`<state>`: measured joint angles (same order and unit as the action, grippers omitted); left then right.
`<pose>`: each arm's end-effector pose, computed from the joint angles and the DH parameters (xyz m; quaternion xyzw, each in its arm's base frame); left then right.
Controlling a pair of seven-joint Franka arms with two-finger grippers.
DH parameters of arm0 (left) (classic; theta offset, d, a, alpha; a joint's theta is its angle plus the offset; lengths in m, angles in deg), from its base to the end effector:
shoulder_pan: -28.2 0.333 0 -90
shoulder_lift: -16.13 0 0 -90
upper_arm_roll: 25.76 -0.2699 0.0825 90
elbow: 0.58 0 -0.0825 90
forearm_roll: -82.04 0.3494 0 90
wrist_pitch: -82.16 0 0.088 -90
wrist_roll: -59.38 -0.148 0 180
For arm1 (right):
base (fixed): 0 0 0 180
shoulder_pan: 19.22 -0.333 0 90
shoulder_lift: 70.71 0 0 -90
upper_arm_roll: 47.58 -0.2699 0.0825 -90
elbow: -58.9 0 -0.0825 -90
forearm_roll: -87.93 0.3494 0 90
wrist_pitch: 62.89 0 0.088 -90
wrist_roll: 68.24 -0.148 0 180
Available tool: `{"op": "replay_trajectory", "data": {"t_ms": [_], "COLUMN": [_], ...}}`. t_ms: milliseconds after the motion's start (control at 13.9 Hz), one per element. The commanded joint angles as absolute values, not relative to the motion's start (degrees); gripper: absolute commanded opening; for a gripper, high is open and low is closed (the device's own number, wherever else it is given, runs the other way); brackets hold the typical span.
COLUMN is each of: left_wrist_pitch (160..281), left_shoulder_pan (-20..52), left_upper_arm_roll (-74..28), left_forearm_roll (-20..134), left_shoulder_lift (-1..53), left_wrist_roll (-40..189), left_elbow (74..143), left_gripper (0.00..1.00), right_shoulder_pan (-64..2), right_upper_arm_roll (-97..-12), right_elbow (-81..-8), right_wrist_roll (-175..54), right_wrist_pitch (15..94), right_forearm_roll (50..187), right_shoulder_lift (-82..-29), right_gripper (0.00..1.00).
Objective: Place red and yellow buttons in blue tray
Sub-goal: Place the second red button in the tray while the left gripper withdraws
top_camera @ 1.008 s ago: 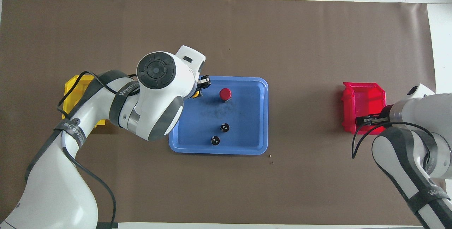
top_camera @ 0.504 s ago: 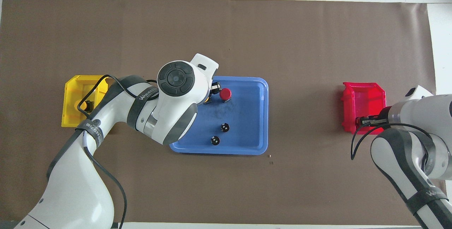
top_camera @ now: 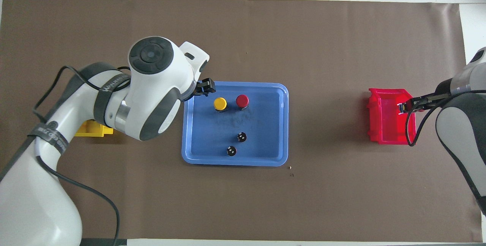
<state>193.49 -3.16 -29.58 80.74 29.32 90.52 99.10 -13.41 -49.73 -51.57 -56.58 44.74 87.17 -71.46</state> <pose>0.5124 -0.2716 0.3671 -0.9993 -0.0349 0.0129 0.0039 0.5171 -0.0346 0.4126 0.9972 0.0719 -0.0189 0.0040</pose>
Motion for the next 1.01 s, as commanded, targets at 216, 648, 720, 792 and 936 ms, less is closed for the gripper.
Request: {"op": "replay_trajectory", "data": {"t_ms": [216,648,720,792,936], "left_wrist_pitch": [178.06,173.30,173.65,173.83,174.18], "left_shoulder_pan": [14.37,23.36,23.36,23.45,23.45], "left_upper_arm_roll": [-29.71,-29.54,-29.54,-29.54,-29.62], "left_forearm_roll": [79.93,80.11,80.11,80.11,80.11], "left_shoulder_lift": [16.68,13.77,13.67,13.32,12.01], "left_wrist_roll": [65.93,49.98,50.15,50.33,50.42], "left_elbow": [96.81,95.04,95.48,96.44,98.73], "left_gripper": [1.00,1.00,1.00,1.00,1.00], "right_shoulder_pan": [-34.12,-41.63,-41.71,-42.24,-43.21], "right_upper_arm_roll": [-52.76,-52.76,-52.85,-52.85,-52.76], "right_elbow": [-34.54,-42.15,-44.35,-45.68,-46.92], "right_wrist_roll": [-94.19,-103.04,-103.30,-103.74,-104.45], "right_wrist_pitch": [46.15,58.10,59.87,60.67,61.73], "right_forearm_roll": [87.76,87.76,87.67,87.76,87.76], "right_shoulder_lift": [-58.25,-55.32,-55.41,-55.41,-55.33], "right_gripper": [0.19,0.20,0.21,0.21,0.21]}}
